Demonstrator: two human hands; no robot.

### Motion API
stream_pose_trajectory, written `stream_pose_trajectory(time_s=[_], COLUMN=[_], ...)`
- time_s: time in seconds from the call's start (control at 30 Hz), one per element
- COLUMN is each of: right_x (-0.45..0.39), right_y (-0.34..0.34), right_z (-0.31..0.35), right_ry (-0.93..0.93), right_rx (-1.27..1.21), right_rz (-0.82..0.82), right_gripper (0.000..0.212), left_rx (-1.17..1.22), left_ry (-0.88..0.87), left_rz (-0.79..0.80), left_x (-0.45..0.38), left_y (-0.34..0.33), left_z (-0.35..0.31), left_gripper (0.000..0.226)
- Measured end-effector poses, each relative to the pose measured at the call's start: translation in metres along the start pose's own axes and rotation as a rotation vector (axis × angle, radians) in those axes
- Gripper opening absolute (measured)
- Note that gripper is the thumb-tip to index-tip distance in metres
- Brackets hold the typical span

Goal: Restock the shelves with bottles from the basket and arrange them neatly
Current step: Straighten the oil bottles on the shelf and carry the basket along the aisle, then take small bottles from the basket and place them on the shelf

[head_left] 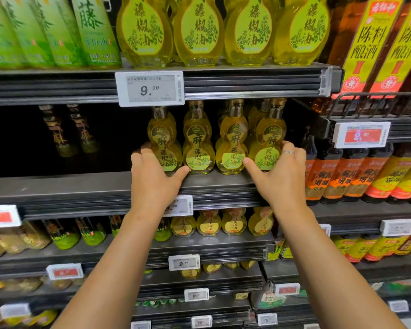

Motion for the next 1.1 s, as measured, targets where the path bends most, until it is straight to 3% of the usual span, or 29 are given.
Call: stream_pose_trajectory(time_s=[0.13, 0.27, 0.37, 0.5, 0.6, 0.87, 0.97, 1.1], right_x=[0.004, 0.02, 0.037, 0.07, 0.096, 0.16, 0.203, 0.281], right_y=[0.003, 0.006, 0.013, 0.021, 0.016, -0.003, -0.027, -0.058], right_z=[-0.005, -0.011, -0.015, -0.014, -0.021, -0.085, -0.143, -0.247], right_ry=[-0.012, 0.001, 0.001, 0.109, 0.159, 0.053, -0.113, -0.459], right_rx=[-0.006, -0.023, -0.015, -0.04, 0.018, 0.066, 0.055, 0.152], right_rz=[0.0, -0.034, -0.101, -0.194, -0.19, 0.066, 0.35, 0.803], right_gripper=[0.093, 0.077, 0.064, 0.042, 0.032, 0.021, 0.015, 0.009], left_rx=[0.041, 0.13, 0.191, 0.323, 0.377, 0.333, 0.197, -0.008], left_ry=[-0.025, -0.178, -0.322, -0.595, -0.647, -0.327, -0.163, 0.385], left_rz=[-0.001, 0.001, -0.033, -0.211, -0.215, 0.303, 0.463, 0.809], left_x=[0.003, 0.016, 0.027, 0.061, 0.095, 0.176, 0.219, 0.307], left_y=[0.008, 0.023, 0.034, 0.047, 0.031, -0.064, -0.101, -0.152], left_z=[0.013, 0.026, 0.033, 0.052, 0.079, 0.145, 0.183, 0.247], left_gripper=[0.079, 0.067, 0.048, 0.012, 0.007, 0.008, 0.017, 0.02])
Point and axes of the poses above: each hand's wrist, its own x-axis away from the middle knuckle, its own y-axis out of the back of the hand, z = x × y, the point moved 6 cm from there along -x, towards the middle knuckle, and after that the axes turned 2 degrees about -y, right-handed, at the moved point
